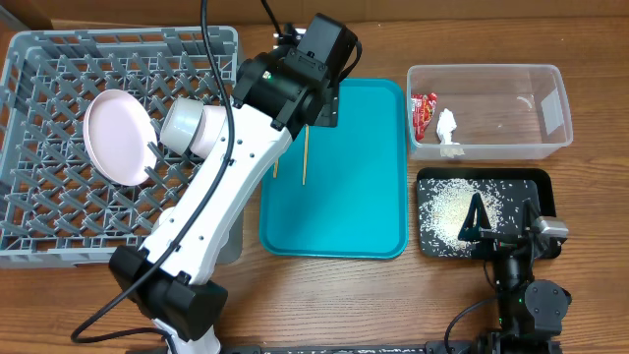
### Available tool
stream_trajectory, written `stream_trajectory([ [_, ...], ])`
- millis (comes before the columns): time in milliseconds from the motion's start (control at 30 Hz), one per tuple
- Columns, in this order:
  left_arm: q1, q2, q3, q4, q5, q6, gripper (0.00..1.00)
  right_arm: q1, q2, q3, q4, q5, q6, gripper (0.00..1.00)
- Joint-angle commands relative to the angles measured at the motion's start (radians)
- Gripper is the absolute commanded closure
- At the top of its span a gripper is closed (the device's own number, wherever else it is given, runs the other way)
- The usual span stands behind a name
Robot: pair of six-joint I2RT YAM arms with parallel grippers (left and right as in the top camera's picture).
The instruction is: Sort waste into correct bins and load items into the dishwasher
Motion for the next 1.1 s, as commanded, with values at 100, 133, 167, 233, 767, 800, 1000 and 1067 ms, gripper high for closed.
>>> stream_trajectory([
  [100,0.006,0.211,-0.043,0.092,0.255,-0.037,0.25,-0.003,-0.010,-0.010,0.003,0.006,-0.001,0.00],
  [133,0.007,0.241,-0.043,0.103,0.273,-0.037,0.25,-0.003,-0.010,-0.010,0.003,0.005,-0.001,0.00],
  [167,0.008,0.277,-0.043,0.119,0.289,-0.037,0.25,-0.003,-0.010,-0.010,0.003,0.006,-0.001,0.00],
  [233,0.016,0.325,-0.043,0.137,0.290,-0.055,0.24,-0.003,-0.010,-0.010,0.003,0.006,-0.001,0.00],
  [767,0.122,0.560,-0.045,0.197,0.315,-0.017,0.38,-0.003,-0.010,-0.010,0.003,0.006,-0.001,0.00],
  [800,0.119,0.570,-0.045,0.201,0.324,0.005,0.44,-0.003,-0.010,-0.010,0.003,0.006,-0.001,0.00],
  [1000,0.117,0.584,-0.045,0.179,0.343,0.035,0.96,-0.003,-0.010,-0.010,0.003,0.005,-0.001,0.00],
  [1067,0.121,0.566,-0.040,0.162,0.342,0.042,0.96,-0.003,-0.010,-0.010,0.003,0.005,-0.001,0.00],
])
